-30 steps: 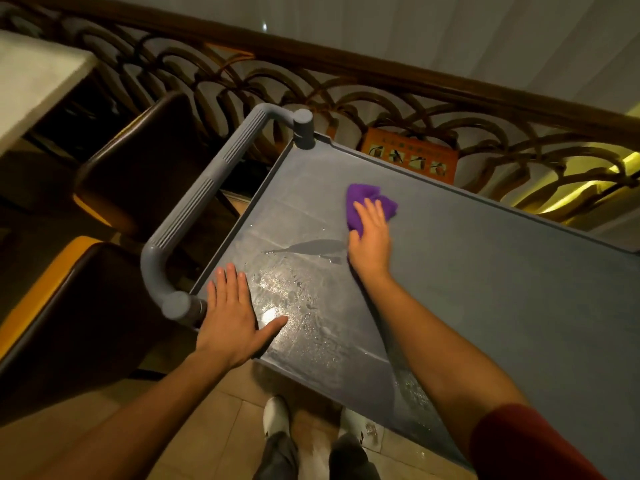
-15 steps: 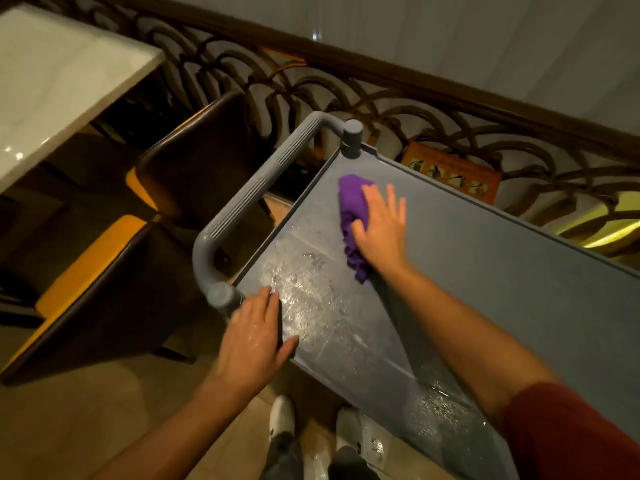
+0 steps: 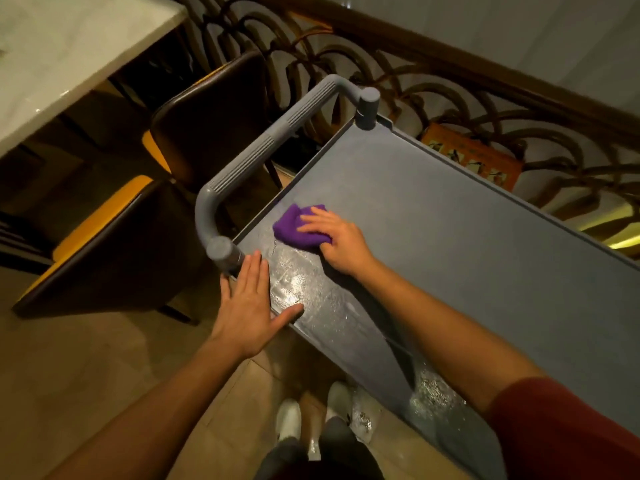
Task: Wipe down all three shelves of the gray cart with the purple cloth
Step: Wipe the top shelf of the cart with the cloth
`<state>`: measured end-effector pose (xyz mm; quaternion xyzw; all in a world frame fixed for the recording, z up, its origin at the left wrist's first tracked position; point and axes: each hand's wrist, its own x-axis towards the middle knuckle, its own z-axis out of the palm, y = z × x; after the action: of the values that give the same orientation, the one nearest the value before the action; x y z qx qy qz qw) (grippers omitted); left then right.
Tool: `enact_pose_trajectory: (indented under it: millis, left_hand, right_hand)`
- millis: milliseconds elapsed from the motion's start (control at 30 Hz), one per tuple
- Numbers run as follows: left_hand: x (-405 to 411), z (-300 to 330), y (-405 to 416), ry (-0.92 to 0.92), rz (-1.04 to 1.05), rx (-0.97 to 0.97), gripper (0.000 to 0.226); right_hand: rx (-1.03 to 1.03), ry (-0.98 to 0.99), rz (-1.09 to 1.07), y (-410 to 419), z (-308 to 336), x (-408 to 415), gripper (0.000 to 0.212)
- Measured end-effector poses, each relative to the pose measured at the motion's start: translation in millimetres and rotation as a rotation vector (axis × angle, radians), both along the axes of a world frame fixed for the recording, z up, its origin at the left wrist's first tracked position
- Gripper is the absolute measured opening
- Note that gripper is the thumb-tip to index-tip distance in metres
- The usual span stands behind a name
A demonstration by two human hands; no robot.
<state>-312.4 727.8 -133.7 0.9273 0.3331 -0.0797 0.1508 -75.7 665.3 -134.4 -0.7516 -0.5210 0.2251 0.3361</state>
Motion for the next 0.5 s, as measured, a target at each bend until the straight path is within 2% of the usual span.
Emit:
enact_pose_trajectory:
  millis: [167, 267, 300, 400, 500]
  left_hand:
    - [1.3, -2.1, 0.9, -0.023, 0.001, -0.031, 0.115]
    - [-1.6, 3.4, 2.9, 0.014, -0.030, -0.062, 0.121]
    - [-5.3, 6.3, 2.9, 0.021, -0.049, -0.053, 0.123]
    - [-15.8, 15.0, -1.7, -0.007, -0.073, 0.119, 0.119]
    - [-16.9, 18.9, -14.7, 0.005, -0.057, 0.229, 0.115]
  right_hand:
    - [-0.107, 0.035, 0.138, -80.5, 12.6, -23.1, 0.049]
    - [-0.105, 0.034, 0.176, -109.9, 18.4, -34.0, 0.056]
    - [-0.074, 0.053, 0.101, -108.9, 21.1, -31.0, 0.059]
    - [0.019, 0.089, -0.319, -71.4, 29.7, -6.2, 0.067]
    - [0.028, 0.191, -0.530, -16.0, 34.6, 8.3, 0.064]
